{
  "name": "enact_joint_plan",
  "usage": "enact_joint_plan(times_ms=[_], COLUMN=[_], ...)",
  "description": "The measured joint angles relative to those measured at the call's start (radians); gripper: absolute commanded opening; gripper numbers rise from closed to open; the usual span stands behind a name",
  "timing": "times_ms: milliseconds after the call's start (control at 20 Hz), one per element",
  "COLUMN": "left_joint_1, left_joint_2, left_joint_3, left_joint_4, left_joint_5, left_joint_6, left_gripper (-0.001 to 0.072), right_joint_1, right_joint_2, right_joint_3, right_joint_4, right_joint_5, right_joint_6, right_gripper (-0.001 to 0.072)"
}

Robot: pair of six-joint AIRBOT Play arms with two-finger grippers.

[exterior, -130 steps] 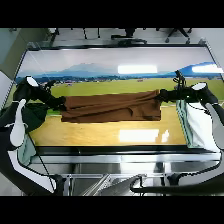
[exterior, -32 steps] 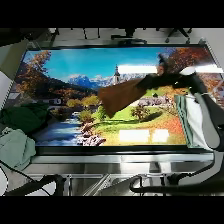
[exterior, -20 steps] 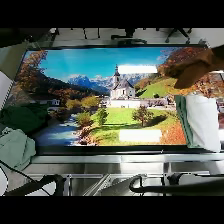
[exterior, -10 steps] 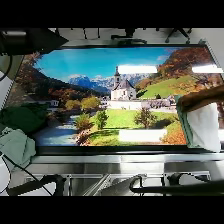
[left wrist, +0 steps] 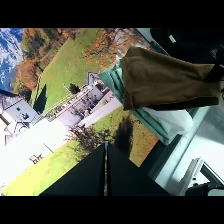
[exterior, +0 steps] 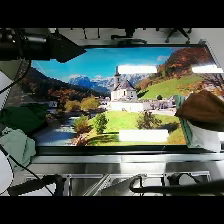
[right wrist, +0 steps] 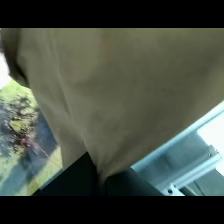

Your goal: Fold the shirts.

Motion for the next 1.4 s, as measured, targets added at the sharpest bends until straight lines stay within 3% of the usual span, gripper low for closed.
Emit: enact_joint_plan(times_ms=[250,300,350,400,450,650,700,800,900,1100,1400], left_joint_1=[-0.013,-0.013,-0.014,-0.014,-0.014,-0.014,-0.014,-0.014,-0.013,-0.012,-0.022], left_joint_2=[0.000,0.000,0.000,0.000,0.000,0.000,-0.001,-0.001,-0.001,-0.001,0.000], left_joint_3=[0.000,0.000,0.000,0.000,0.000,0.000,0.000,0.000,0.000,0.000,-0.002], left_joint_4=[0.000,0.000,0.000,0.001,0.001,0.003,0.003,0.003,0.002,0.002,0.002], left_joint_5=[-0.006,-0.010,-0.013,-0.017,-0.019,-0.018,-0.011,0.014,0.031,0.035,-0.050], left_joint_6=[0.014,0.015,0.018,0.018,0.021,0.026,0.026,0.026,0.026,0.027,0.019], left_gripper=[0.0019,0.0019,0.0019,0.0019,0.0019,0.0019,0.0019,0.0019,0.0019,0.0019,0.0019], right_joint_1=[0.000,0.000,0.000,0.000,0.000,0.005,0.011,0.035,0.079,0.213,0.471], right_joint_2=[0.071,0.074,0.075,0.072,0.064,0.001,-0.019,-0.064,-0.097,-0.112,-0.057], right_joint_3=[-0.225,-0.256,-0.281,-0.296,-0.308,-0.293,-0.272,-0.209,-0.144,-0.079,-0.098], right_joint_4=[-0.125,-0.154,-0.190,-0.218,-0.240,-0.263,-0.247,-0.195,-0.097,0.152,0.271], right_joint_5=[0.029,0.032,0.037,0.040,0.040,0.039,0.038,0.016,-0.032,-0.204,-0.327], right_joint_6=[0.041,0.045,0.048,0.049,0.049,0.047,0.043,0.039,0.031,-0.025,-0.085], right_gripper=[0.0030,0.0186,0.0471,0.0681,0.0702,0.0696,0.0646,0.0289,0.0020,0.0018,0.0018])
